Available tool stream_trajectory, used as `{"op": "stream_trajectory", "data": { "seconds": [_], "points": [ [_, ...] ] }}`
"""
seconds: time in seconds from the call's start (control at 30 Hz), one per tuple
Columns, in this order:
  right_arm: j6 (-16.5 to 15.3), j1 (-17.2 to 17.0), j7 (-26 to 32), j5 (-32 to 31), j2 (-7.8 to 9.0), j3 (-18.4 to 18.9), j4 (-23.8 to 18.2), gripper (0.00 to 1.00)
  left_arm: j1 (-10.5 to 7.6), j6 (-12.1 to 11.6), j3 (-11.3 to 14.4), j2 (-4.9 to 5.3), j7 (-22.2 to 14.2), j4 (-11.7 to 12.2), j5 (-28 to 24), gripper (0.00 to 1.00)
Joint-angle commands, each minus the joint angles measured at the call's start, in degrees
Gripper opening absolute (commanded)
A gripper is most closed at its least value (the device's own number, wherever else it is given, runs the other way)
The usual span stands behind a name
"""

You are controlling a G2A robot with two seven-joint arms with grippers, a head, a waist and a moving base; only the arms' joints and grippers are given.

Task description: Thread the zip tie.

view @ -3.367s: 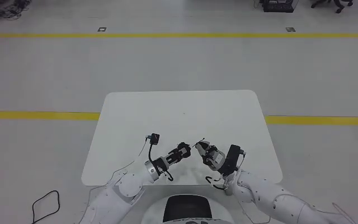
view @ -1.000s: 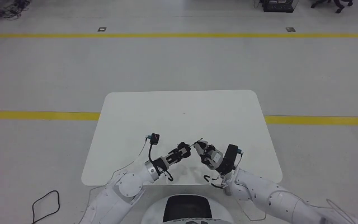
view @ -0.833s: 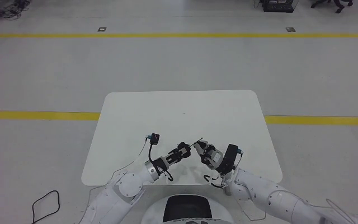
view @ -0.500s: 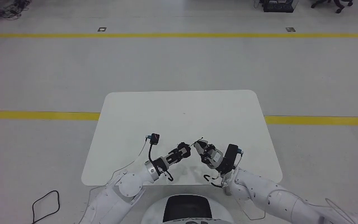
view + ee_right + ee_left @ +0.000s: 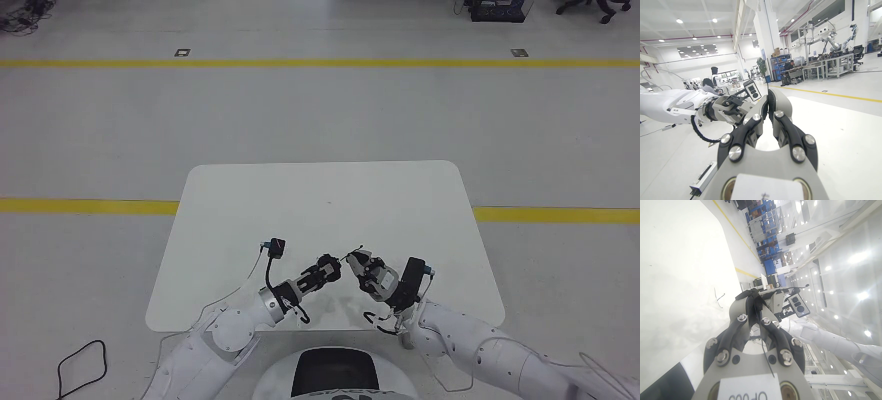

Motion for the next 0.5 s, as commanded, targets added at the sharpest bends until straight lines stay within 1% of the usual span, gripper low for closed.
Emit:
{"op": "stream_trajectory", "data": {
  "seconds": [0.0,0.13,0.47],
  "points": [
    [0.0,0.1,-0.1,0.0,-0.04,-0.2,0.1,0.0,0.0,0.0,0.0,0.0,0.0,0.0,0.0,0.0],
    [0.0,0.3,-0.4,-0.1,-0.08,-0.7,0.0,0.0,0.0,0.0,0.0,0.0,0.0,0.0,0.0,0.0],
    [0.0,0.3,-0.4,-0.1,-0.08,-0.7,0.0,0.0,0.0,0.0,0.0,0.0,0.0,0.0,0.0,0.0]
  ]
}}
